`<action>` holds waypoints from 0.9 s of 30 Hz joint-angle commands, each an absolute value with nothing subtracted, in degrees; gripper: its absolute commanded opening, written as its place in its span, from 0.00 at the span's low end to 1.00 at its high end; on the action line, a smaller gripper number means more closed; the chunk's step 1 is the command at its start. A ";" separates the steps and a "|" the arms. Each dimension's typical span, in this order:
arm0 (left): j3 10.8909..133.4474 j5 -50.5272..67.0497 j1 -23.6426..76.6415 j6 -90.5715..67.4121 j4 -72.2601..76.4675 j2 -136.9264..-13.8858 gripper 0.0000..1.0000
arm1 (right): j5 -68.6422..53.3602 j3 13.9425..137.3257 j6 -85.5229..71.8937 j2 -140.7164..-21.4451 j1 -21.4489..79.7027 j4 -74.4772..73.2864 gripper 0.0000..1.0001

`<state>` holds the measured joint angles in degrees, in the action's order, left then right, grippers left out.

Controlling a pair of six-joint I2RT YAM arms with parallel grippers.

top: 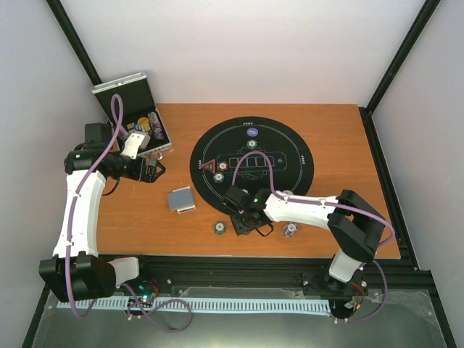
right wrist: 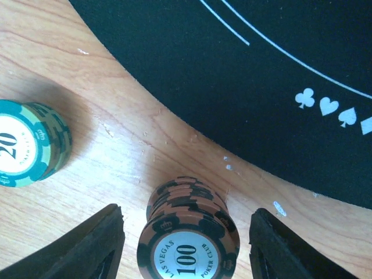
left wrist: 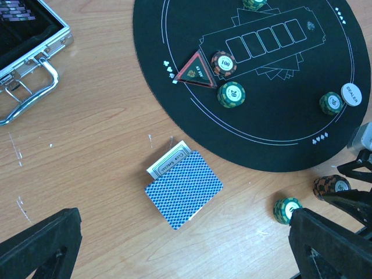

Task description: Distribute texas hold em gaming equipment

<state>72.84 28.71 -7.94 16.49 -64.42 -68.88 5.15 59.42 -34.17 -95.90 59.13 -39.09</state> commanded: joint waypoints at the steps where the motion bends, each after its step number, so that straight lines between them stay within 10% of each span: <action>1: 74.82 28.80 -8.26 16.34 -64.86 -68.47 1.00 | 5.80 58.46 -35.05 -96.41 59.68 -38.15 0.58; 27: 74.80 28.66 -8.26 16.36 -64.69 -68.38 1.00 | 6.84 61.44 -34.67 -94.43 59.72 -41.25 0.23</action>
